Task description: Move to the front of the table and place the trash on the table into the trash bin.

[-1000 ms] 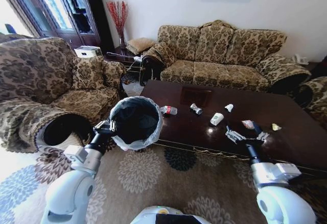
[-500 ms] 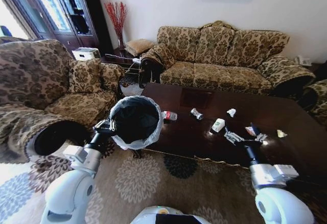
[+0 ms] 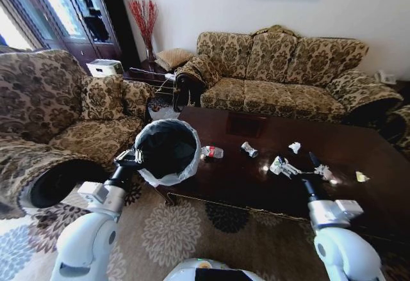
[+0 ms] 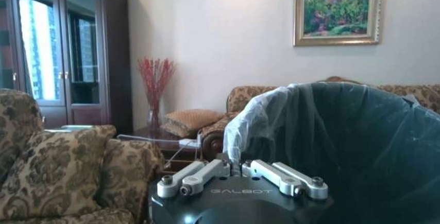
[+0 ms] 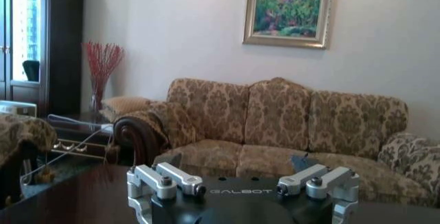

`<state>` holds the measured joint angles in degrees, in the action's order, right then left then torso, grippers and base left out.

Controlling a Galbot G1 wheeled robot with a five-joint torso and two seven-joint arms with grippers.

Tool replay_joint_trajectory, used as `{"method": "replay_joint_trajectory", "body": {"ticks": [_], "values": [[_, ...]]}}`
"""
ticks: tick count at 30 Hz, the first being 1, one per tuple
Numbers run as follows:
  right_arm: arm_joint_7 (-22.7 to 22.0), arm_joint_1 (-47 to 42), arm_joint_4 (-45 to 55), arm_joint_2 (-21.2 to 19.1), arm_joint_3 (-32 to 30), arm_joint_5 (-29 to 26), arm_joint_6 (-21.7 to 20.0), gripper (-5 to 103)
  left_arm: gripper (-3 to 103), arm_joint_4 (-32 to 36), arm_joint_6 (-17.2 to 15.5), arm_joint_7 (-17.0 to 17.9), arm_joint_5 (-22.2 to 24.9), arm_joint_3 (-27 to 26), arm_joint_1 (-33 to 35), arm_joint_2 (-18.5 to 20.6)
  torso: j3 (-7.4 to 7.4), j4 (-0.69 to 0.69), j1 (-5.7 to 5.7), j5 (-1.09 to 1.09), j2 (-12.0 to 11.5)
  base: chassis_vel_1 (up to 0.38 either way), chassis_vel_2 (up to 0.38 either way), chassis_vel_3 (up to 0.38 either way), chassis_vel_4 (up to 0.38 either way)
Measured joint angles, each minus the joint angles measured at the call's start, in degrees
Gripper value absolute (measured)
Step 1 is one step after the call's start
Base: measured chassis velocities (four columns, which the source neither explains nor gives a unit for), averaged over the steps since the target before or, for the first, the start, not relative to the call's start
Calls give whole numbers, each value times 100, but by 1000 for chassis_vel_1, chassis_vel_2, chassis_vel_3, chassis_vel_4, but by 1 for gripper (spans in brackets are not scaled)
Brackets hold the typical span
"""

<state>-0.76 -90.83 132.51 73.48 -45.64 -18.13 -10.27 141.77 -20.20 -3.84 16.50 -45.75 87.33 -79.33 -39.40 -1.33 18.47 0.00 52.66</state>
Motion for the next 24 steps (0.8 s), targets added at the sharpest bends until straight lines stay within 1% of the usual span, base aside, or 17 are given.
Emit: {"method": "replay_joint_trajectory", "body": {"ticks": [5,7,8,12,13,14,16,17,18,21,22,24], "values": [[88,138,-365,-129,76,-9,33,100,3,-101,1,27,-7,4,-9,54,-2,-3,4,0,0,0,0,0,0],[133,222,-565,-208,93,-22,45,100,3,-271,31,35,-107,75,-144,149,-2,4,5,1,0,0,0,0,0],[133,222,-565,-208,93,-22,45,100,3,-271,31,35,-107,75,-144,149,-2,4,5,1,0,0,0,0,0],[176,595,-927,-394,433,-33,-35,100,3,-572,127,182,-178,53,-318,260,-2,-1,4,0,0,0,0,0,0],[176,595,-927,-394,433,-33,-35,100,3,-572,127,182,-178,53,-318,260,-2,-1,4,0,0,0,0,0,0],[158,780,-1073,-471,634,-33,-94,100,3,-631,156,201,-173,15,-335,275,-2,1,4,-2,0,0,0,0,0],[67,1241,-1392,-644,1133,-43,-184,100,3,-706,223,270,-92,-105,-306,281,-2,-1,5,-1,-1,0,0,0,0],[17,1447,-1524,-699,1333,-58,-209,100,3,-715,241,296,-51,-139,-284,280,-2,-4,5,0,-1,0,0,0,0],[17,1447,-1524,-699,1333,-58,-209,100,3,-715,241,296,-51,-139,-284,280,-2,-4,5,0,-1,0,0,0,0],[-159,2464,-2275,-852,2340,-247,-275,100,3,-724,297,389,105,-172,-233,254,-2,-2,5,1,-1,0,0,0,0],[-159,2464,-2275,-852,2340,-247,-275,100,3,-724,297,389,105,-172,-233,254,-2,-2,5,1,-1,0,0,0,0],[-152,3079,-2902,-876,3006,-432,-282,100,3,-719,299,436,200,-158,-242,229,-2,-2,5,-1,-1,0,0,0,0]]}}
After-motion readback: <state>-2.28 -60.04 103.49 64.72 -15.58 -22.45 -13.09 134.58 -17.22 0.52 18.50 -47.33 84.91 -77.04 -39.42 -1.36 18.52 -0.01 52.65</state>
